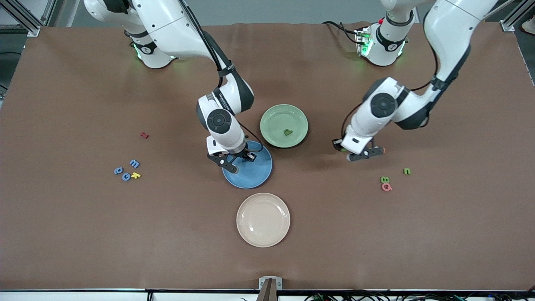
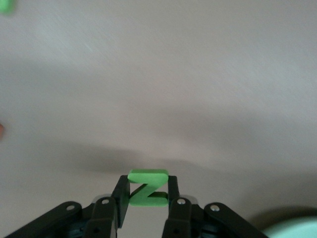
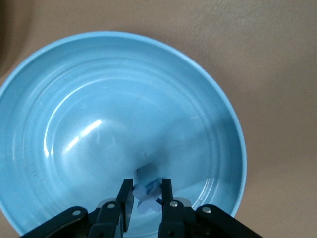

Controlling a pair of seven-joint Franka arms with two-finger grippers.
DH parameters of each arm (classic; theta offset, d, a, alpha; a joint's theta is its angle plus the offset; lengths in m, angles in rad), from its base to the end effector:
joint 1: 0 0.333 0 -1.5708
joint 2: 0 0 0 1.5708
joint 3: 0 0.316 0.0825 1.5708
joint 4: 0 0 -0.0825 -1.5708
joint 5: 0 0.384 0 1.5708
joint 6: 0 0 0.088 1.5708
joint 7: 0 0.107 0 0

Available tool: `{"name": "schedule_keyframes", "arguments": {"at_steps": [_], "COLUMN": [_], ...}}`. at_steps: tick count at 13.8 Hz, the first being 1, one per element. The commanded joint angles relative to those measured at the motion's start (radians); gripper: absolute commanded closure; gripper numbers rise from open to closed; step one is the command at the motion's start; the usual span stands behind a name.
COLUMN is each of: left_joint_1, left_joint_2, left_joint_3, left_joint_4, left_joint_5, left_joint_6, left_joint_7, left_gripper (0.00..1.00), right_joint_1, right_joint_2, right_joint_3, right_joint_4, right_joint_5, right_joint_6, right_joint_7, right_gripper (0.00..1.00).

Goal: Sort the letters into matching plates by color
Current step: 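Place the blue X on the blue plate while the left gripper carries Z, then release the green Z on the green plate while the right gripper returns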

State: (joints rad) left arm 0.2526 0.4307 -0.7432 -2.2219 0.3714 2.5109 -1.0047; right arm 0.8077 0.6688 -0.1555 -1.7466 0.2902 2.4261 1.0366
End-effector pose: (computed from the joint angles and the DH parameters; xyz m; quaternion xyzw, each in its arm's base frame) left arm 0.4788 -0.2647 0.2285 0.9912 0.1275 -0.0207 0.0287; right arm 0.5244 0.4130 0.1959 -0.9588 0.2797 0.0277 0.0415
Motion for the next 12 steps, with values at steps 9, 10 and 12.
{"name": "schedule_keyframes", "arguments": {"at_steps": [9,10,12], "left_joint_1": [-0.276,-0.291,-0.325], "left_joint_2": [0.083,0.098,0.117], "left_joint_3": [-0.002,-0.002,-0.001], "left_joint_4": [0.088,0.085,0.080], "left_joint_5": [0.017,0.017,0.017], "left_joint_6": [0.008,0.037,0.049], "left_joint_7": [-0.437,-0.465,-0.518], "left_gripper": [0.99,0.98,0.85], "right_joint_1": [-0.060,-0.086,-0.149], "right_joint_2": [-0.145,-0.175,-0.244], "right_joint_3": [-0.099,-0.134,-0.188], "right_joint_4": [0.013,0.007,-0.039], "right_joint_5": [-0.013,-0.014,-0.014], "right_joint_6": [-0.281,-0.335,-0.390], "right_joint_7": [-0.171,-0.252,-0.462], "right_gripper": [0.00,0.00,0.00]}}
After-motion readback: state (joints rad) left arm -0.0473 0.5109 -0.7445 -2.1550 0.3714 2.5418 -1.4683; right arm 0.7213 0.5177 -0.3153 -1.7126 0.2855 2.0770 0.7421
